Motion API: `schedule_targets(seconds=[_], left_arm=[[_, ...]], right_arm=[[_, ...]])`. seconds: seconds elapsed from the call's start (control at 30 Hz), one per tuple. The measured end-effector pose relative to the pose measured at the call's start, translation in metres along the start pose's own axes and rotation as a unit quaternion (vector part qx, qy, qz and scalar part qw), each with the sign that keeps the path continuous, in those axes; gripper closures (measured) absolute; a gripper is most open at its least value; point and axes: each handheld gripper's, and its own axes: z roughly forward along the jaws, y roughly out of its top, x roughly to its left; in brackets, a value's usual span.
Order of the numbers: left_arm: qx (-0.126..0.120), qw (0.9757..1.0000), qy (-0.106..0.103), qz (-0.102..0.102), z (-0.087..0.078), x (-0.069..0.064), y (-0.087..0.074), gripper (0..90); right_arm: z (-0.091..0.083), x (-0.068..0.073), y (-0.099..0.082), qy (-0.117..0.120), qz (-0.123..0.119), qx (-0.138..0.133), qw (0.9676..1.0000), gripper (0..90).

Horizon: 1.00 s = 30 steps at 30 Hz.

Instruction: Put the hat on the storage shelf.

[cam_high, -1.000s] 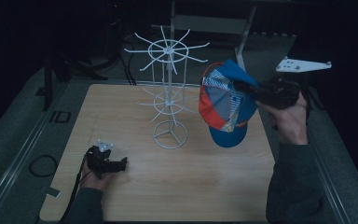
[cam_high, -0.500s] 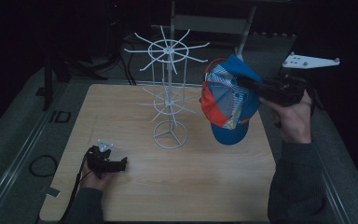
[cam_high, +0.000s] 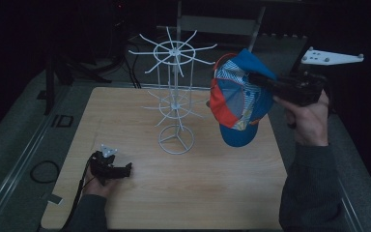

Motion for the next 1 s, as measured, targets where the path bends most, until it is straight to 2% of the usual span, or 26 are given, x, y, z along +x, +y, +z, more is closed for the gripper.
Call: schedule_targets(seconds=[0.2,0.4,0.8,1.0], left_arm=[[0.0,1.0,0.0,0.0,0.0,0.0,0.0,0.1],[0.0,1.0,0.0,0.0,0.0,0.0,0.0,0.1],[-0.001,1.0,0.0,0.0,0.0,0.0,0.0,0.1],[0.0,1.0,0.0,-0.001,0.0,0.0,0.0,0.1]], right_arm=[[-0.001,0.005,0.005,0.005,-0.013,-0.009,0.9999,87.8],[0.003,0.007,0.006,0.012,-0.014,-0.013,0.9997,87.7],[0.035,0.004,-0.01,0.04,0.0,-0.003,0.9992,87.7],[0.053,0.003,-0.023,0.045,0.006,0.018,0.9988,87.5]])
